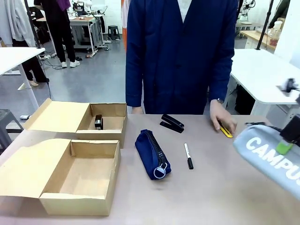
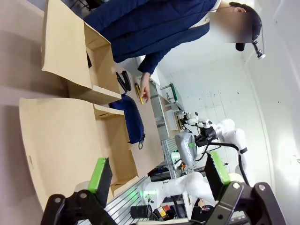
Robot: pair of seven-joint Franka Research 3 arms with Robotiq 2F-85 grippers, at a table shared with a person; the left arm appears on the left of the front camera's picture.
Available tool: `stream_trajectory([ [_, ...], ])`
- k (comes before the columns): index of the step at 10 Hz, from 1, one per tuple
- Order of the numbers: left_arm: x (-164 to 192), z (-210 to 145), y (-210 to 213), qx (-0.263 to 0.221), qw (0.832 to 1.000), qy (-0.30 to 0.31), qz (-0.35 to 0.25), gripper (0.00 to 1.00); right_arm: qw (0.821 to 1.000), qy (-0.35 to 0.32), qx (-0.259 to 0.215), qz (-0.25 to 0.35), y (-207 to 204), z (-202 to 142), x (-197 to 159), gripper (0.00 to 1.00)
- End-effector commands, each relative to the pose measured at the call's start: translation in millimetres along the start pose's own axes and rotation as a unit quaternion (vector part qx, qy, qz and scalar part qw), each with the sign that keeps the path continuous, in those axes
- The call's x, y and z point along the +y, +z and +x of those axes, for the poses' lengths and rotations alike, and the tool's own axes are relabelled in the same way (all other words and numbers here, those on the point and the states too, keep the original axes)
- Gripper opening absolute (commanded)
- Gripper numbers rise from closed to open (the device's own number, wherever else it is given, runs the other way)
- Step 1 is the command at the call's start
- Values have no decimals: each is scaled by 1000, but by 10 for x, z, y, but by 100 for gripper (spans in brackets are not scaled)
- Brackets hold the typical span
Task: Place items inside the box.
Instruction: Pick up a Pencil pouch or Stapler and place it inside the Mailer Box closest to the robot.
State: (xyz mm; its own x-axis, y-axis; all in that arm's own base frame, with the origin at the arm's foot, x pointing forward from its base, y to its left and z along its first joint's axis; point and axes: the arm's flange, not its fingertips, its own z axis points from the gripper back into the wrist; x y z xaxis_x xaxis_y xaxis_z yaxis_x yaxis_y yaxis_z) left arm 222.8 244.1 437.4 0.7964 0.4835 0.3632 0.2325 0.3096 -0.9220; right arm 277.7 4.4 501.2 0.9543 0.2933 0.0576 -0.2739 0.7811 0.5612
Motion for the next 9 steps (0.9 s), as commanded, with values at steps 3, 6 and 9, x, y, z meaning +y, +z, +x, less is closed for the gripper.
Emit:
stream_trajectory([
  [3,-21,7,-3,-5,1000,-10,-10,100,997,-53,-62,-6,127,-188,-122,7],
  [6,-21,7,-3,-5,1000,-10,-10,100,988,-128,-84,2,-72,256,88,7],
  [9,-21,7,-3,-5,1000,-10,-10,100,978,-172,-117,27,135,164,-136,7],
])
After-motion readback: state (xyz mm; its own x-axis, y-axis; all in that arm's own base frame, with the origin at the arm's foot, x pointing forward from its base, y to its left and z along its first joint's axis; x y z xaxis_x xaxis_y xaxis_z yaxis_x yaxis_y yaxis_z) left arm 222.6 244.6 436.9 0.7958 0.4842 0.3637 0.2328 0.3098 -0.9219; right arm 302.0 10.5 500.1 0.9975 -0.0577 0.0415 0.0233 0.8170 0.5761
